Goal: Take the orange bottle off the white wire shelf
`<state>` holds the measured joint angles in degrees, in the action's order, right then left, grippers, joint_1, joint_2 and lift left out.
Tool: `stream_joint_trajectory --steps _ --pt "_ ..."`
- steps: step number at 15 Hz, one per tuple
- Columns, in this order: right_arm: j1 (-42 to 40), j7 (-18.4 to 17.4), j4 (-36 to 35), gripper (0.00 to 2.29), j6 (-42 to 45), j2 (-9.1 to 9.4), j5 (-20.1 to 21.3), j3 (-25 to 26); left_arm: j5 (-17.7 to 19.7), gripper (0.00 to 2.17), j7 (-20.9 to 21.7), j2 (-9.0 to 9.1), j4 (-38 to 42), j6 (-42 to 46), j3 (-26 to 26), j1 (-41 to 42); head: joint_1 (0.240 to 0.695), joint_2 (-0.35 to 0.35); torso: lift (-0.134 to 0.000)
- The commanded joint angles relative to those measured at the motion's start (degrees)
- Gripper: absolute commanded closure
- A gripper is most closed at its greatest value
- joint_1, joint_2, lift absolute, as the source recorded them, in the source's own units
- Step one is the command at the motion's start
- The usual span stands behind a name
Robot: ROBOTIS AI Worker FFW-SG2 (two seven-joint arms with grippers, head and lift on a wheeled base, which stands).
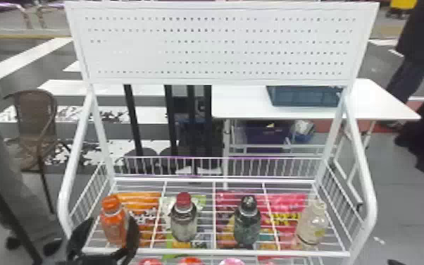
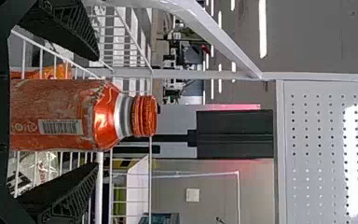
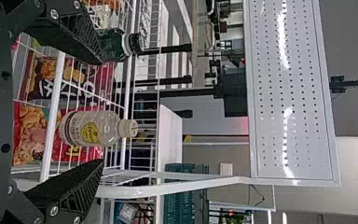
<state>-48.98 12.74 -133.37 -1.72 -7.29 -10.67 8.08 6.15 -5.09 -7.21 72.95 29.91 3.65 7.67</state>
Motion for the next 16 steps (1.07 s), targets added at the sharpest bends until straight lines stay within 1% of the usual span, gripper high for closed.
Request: stream_joint_trajectory --steps 1,4,7,9,10,12,13,14,16 --pt "-0.24 0.0 -0.22 0.15 0.0 0.0 0.04 0.18 -0.09 0.09 0.78 0.0 -0.35 -1.93 0.22 -1.34 0.499 0.0 0.0" --pt "-0.5 0.0 -0.58 0.15 0.0 -0.09 0.13 0.36 -0.18 0.09 1.22 0.0 -2.55 -3.16 0.66 -3.54 0.499 0.0 0.0" --pt "-0.85 0.0 -0.66 0.15 0.0 -0.27 0.04 0.89 -0.26 0.09 1.57 -0.09 -7.38 -3.68 0.57 -6.7 0.499 0.0 0.0" --pt "-0.94 0.0 -0.66 0.15 0.0 -0.35 -0.05 1.15 -0.18 0.1 1.48 -0.18 -8.44 -3.68 0.22 -7.32 0.499 0.0 0.0" --pt "-0.94 0.0 -0.58 0.15 0.0 -0.44 -0.14 1.15 0.0 0.17 1.13 -0.18 -8.17 -3.68 0.13 -7.23 0.499 0.0 0.0" --pt "-0.85 0.0 -0.4 0.15 0.0 -0.44 -0.14 1.15 0.09 0.57 0.87 -0.18 -7.47 -3.68 0.13 -6.53 0.499 0.0 0.0" --pt "-0.68 0.0 -0.22 0.15 0.0 -0.44 -0.23 1.15 0.09 0.73 0.6 -0.18 -7.21 -3.68 0.22 -6.18 0.499 0.0 0.0" --pt "-0.59 0.0 -0.14 0.15 0.0 -0.44 -0.23 1.15 0.09 0.82 0.6 -0.09 -6.33 -3.68 0.22 -5.56 0.499 0.0 0.0" --pt "-0.33 0.0 -0.05 0.15 0.0 -0.53 -0.31 1.06 0.0 0.82 0.52 -0.18 -3.69 -3.68 0.13 -4.15 0.499 0.0 0.0"
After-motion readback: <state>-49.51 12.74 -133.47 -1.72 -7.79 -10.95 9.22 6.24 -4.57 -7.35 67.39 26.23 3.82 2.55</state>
